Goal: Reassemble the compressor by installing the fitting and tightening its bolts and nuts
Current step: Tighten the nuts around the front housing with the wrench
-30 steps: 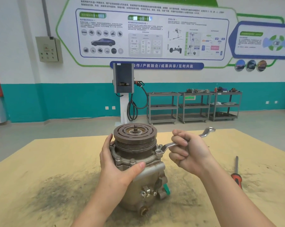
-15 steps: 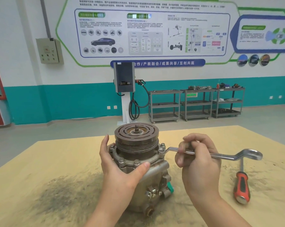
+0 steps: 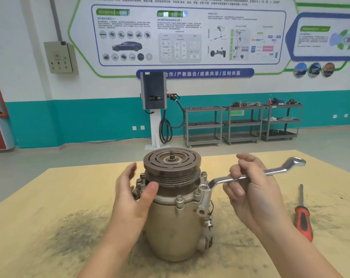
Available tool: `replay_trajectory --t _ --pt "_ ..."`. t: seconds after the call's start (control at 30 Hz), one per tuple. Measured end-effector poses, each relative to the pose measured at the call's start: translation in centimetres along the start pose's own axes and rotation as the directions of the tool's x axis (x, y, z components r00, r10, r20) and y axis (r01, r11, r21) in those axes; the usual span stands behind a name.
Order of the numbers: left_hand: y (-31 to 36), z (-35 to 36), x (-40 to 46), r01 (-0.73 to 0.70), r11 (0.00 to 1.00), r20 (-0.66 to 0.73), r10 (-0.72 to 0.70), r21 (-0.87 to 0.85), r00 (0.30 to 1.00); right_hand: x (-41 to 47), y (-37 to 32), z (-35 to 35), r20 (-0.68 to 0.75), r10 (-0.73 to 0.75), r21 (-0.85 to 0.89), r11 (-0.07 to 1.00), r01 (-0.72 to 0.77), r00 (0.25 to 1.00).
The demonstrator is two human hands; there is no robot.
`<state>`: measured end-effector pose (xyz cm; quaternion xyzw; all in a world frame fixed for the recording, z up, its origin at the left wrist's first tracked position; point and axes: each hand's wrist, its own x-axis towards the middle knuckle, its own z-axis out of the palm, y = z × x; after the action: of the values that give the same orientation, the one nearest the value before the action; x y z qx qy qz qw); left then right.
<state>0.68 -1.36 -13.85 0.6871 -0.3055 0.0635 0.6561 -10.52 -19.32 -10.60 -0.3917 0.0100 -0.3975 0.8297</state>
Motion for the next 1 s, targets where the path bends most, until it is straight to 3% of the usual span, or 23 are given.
replay_trajectory --t 0.07,0.13,0.47,0.6,0.83,1.0 --pt "-0.4 -0.9 0.7 0.022 0.999 0.179 -0.015 -0.036 0.984 -0.2 0.1 0.3 -0.004 0.010 -0.005 1.000 -0.010 1.000" --pt "-1.0 -1.2 1.0 0.003 0.999 0.221 0.007 -0.043 0.975 -0.3 0.2 0.4 -0.013 0.029 0.001 1.000 -0.029 1.000" --pt "-0.9 -0.4 -0.5 -0.001 1.000 0.058 0.000 0.004 0.998 1.1 -0.6 0.6 -0.009 0.211 -0.058 0.976 -0.212 0.977" --pt "-1.0 -1.1 -0.1 0.011 0.999 0.129 -0.007 -0.032 0.992 2.9 -1.4 1.1 0.000 0.405 -0.113 0.908 -0.403 0.914" --pt "-1.3 -1.8 0.8 0.032 0.997 0.199 -0.018 -0.065 0.980 3.1 -1.4 0.8 0.038 0.400 -0.094 0.914 -0.396 0.916" --pt "-1.4 -2.2 1.2 0.050 0.997 0.251 -0.035 -0.055 0.967 4.5 -1.0 1.7 0.037 0.548 -0.155 0.829 -0.537 0.836"
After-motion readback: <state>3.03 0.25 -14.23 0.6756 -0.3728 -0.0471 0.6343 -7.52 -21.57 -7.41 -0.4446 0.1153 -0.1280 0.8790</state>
